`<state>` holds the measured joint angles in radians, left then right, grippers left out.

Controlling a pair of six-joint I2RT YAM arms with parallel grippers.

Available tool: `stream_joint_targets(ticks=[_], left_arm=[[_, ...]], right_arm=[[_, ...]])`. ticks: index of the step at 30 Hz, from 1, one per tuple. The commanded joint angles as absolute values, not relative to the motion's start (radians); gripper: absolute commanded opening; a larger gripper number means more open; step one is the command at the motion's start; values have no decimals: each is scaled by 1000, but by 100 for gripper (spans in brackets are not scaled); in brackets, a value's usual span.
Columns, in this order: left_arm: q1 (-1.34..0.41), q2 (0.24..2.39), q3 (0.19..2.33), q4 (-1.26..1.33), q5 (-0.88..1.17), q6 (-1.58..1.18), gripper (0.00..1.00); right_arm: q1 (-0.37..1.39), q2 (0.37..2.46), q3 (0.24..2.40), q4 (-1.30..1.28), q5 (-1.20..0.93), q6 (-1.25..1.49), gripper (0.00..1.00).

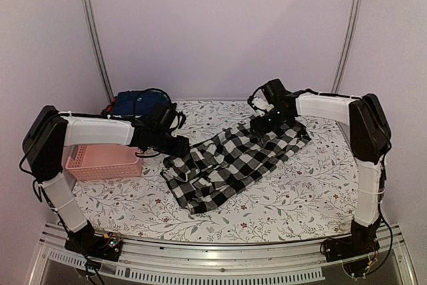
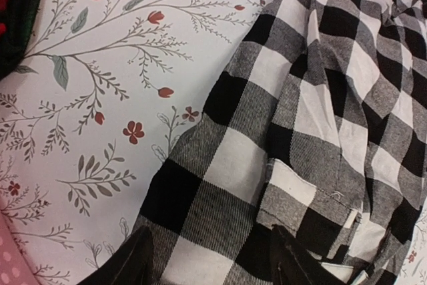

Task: Fold and stack the mixed laundry pile
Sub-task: Rotate the rectangle-folded shirt at the center of the board.

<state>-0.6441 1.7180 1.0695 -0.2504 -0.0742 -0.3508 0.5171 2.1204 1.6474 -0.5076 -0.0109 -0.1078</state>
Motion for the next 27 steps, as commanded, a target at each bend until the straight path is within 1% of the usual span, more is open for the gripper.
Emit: stream_joint_targets(ticks=[1,3,4,7,9,11,15,18,21,24,27], left_arm=[[-634,1820,1155,-289,-73,-306,57],[-633,1859,1176,-303,-68,-304,50],[-633,1873,1180,-311,-67,-308,43],[-631,1900,1166,-337,-63,-339,29],[-633,1900,1134,-341,-29,-368,22],[-646,1894,1084,-335,7,-388,17],[-725,1870,983,-318,42,-449,14],[-791,1840,919,-299,73,-518,13],[-882,1815,887,-259,167,-565,14],[-954,1778,889,-257,237,-569,19],[-958,1701,870,-248,270,-555,25]], right_arm=[[470,1891,1496,-419,-86,-15,64],[447,1853,1419,-403,-145,49,64],[445,1839,1383,-396,-162,77,64],[443,1830,1281,-358,-211,124,62],[436,1842,1231,-335,-241,150,61],[427,1874,1207,-328,-258,157,59],[405,1966,1220,-331,-266,136,54],[393,2060,1291,-368,-252,102,50],[390,2164,1405,-418,-216,57,48],[390,2253,1554,-461,-187,-21,47],[394,2342,1712,-491,-215,-105,46]])
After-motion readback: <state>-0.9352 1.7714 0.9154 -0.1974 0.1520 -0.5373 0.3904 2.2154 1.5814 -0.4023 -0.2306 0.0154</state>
